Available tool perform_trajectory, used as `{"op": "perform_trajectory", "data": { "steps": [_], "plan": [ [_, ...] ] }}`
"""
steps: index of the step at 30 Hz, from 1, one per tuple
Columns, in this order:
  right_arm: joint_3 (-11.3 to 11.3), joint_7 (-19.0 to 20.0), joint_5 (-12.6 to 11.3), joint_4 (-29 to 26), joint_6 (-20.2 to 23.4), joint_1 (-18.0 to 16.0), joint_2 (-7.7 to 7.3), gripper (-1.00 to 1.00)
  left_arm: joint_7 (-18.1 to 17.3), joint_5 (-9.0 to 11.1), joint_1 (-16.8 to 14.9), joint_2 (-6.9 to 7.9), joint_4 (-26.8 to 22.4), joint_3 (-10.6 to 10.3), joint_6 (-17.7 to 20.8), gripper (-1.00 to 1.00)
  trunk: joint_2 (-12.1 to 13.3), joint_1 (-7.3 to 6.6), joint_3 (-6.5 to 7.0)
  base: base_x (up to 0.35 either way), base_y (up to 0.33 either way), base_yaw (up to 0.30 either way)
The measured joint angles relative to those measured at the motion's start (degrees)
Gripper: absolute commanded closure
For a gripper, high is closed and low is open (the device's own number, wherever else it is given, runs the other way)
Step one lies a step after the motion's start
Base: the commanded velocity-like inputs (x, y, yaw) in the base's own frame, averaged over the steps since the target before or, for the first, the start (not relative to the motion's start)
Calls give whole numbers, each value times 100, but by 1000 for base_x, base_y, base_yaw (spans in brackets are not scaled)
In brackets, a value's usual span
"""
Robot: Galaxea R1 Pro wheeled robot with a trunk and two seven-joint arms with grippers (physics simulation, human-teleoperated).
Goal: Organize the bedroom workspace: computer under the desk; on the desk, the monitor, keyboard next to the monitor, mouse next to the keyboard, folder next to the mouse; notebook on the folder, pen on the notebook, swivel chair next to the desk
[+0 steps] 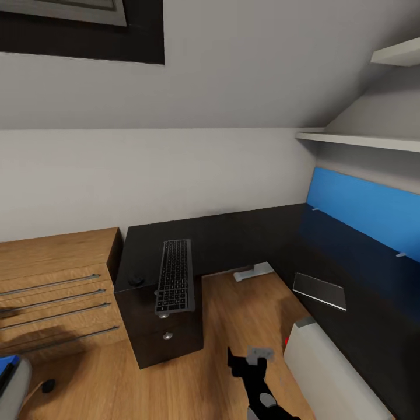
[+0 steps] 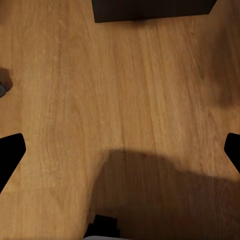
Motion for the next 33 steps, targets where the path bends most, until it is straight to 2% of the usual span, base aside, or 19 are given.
{"op": "perform_trajectory", "data": {
  "steps": [2,3,4,5,8,9,10,12,13,17,20,21,25,27,28,29,31,32,33],
  "plan": [
    [2,-152,50,-538,463,-2,-74,-100,1,0,0,0,0,0,0,-100,0,0,0,0,0,0],
    [-3,-406,90,-1320,1360,-6,-236,-100,-1,0,1,0,-1,-2,1,-100,1,0,0,0,0,0],
    [9,-501,115,-1840,1718,-9,-301,-100,-1,1,0,0,0,-4,0,-100,0,0,0,0,0,0],
    [8,-652,102,-2496,2327,-11,-413,-100,-1,-1,0,0,0,-4,0,-100,0,0,1,0,0,0],
    [-32,-866,100,-3509,3216,-22,-546,-100,-2,0,0,-1,0,-2,0,-100,0,0,0,0,0,0],
    [-118,-994,114,-3979,3705,-51,-601,-100,-2,-1,0,-1,1,-1,0,-100,0,0,1,0,0,0],
    [-184,-1060,112,-4180,3926,-86,-622,-100,-2,-1,0,-1,0,1,-2,-100,0,0,0,0,0,0],
    [-361,-1187,118,-4445,4275,-217,-650,-100,-2,0,0,0,0,4,-8,-100,0,0,0,0,0,0],
    [-574,-1298,132,-4602,4518,-415,-666,-100,-2,1,0,0,1,7,-19,-100,0,0,1,0,0,0],
    [-1005,-1453,128,-4583,4793,-905,-688,-100,-3,0,0,4,-4,24,-54,-100,0,0,0,0,0,0],
    [-1335,-1668,122,-4209,4916,-1217,-747,-100,0,-2,0,12,-18,44,-307,-100,0,0,0,0,0,0],
    [-1467,-1796,114,-4114,4955,-1298,-805,-100,5,-3,0,14,-21,57,-557,-100,0,0,0,0,0,0],
    [-1697,-2016,75,-4013,4973,-1407,-921,-100,25,5,-1,21,-249,60,-1091,-100,0,0,0,0,0,0],
    [-1750,-2033,100,-3987,4968,-1424,-982,-100,67,86,-3,32,-999,72,-587,-100,0,0,1,0,0,0],
    [-1770,-2028,115,-3905,4965,-1431,-1170,-100,159,231,3,58,-1725,85,652,-100,1,0,-1,0,0,0],
    [-1772,-2024,103,-3869,4960,-1432,-1246,-100,184,246,-2,69,-2542,78,1100,-100,0,0,1,0,0,0],
    [-1799,-1948,81,-3646,4936,-1434,-1514,-100,261,392,-2,128,-3379,66,2383,-100,1,0,1,0,0,0],
    [-1897,-1749,64,-3267,4808,-1442,-1749,-100,290,556,-1,163,-3794,62,2981,-100,1,0,0,0,0,0],
    [-1965,-1611,48,-3028,4686,-1450,-1872,-100,295,625,0,171,-3868,59,3125,-100,1,0,0,0,0,0]
  ]
}}
